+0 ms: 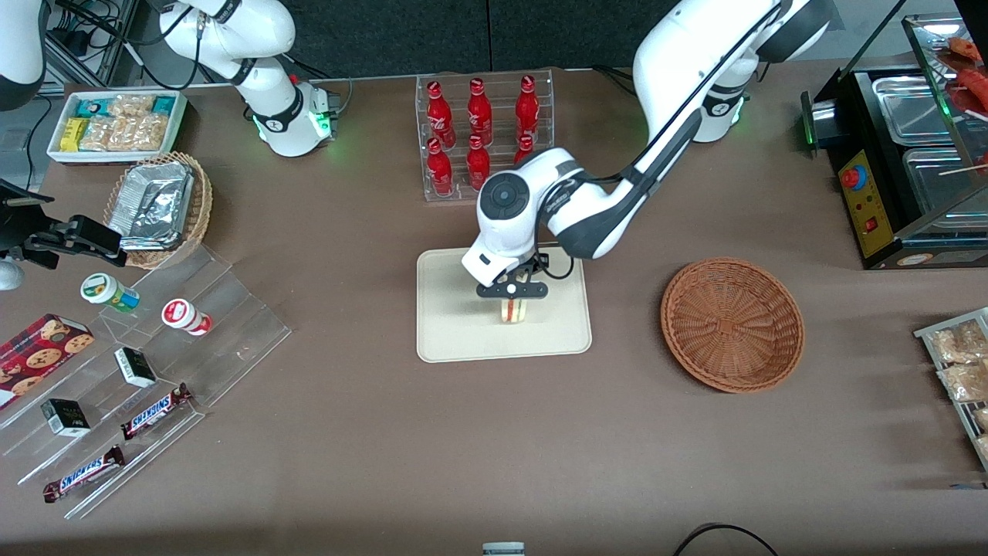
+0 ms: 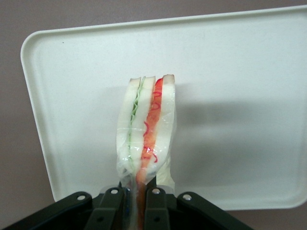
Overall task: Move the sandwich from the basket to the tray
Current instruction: 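Lower the sandwich upright onto the tray and open the left gripper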
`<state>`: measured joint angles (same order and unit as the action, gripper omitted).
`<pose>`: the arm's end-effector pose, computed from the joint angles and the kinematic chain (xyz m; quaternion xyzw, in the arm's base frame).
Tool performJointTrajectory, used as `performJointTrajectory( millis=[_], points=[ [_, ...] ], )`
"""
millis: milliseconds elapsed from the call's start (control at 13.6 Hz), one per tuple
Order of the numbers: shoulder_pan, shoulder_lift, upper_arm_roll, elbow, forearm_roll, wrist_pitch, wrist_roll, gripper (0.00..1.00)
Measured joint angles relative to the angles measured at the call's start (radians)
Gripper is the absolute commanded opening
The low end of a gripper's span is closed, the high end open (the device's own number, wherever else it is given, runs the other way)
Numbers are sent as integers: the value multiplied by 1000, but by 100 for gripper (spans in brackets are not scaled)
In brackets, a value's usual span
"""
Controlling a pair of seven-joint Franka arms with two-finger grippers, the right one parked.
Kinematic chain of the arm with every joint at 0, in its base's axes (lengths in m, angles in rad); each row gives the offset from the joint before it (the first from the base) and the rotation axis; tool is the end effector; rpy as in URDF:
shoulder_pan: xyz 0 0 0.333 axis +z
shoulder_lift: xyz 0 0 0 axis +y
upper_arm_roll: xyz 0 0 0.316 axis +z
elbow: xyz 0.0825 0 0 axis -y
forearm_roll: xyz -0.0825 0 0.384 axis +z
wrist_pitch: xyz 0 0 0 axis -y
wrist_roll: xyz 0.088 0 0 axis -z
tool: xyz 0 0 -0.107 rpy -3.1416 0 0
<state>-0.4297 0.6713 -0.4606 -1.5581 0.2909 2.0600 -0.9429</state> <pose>0.4795 -0.4952 0.2751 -0.9987 0.0116 0.0417 0.0257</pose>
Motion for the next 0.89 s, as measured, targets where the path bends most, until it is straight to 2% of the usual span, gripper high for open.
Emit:
performJointTrajectory(
  millis=[590, 664, 738, 811, 885],
  points=[
    [-1, 55, 2, 29, 22, 9, -6, 0],
    [-1, 59, 2, 29, 24, 9, -9, 5],
    [-2, 63, 2, 29, 28, 9, -11, 29],
    [-2, 66, 2, 30, 33, 9, -13, 61],
    [-2, 68, 2, 30, 35, 9, -13, 99]
  ],
)
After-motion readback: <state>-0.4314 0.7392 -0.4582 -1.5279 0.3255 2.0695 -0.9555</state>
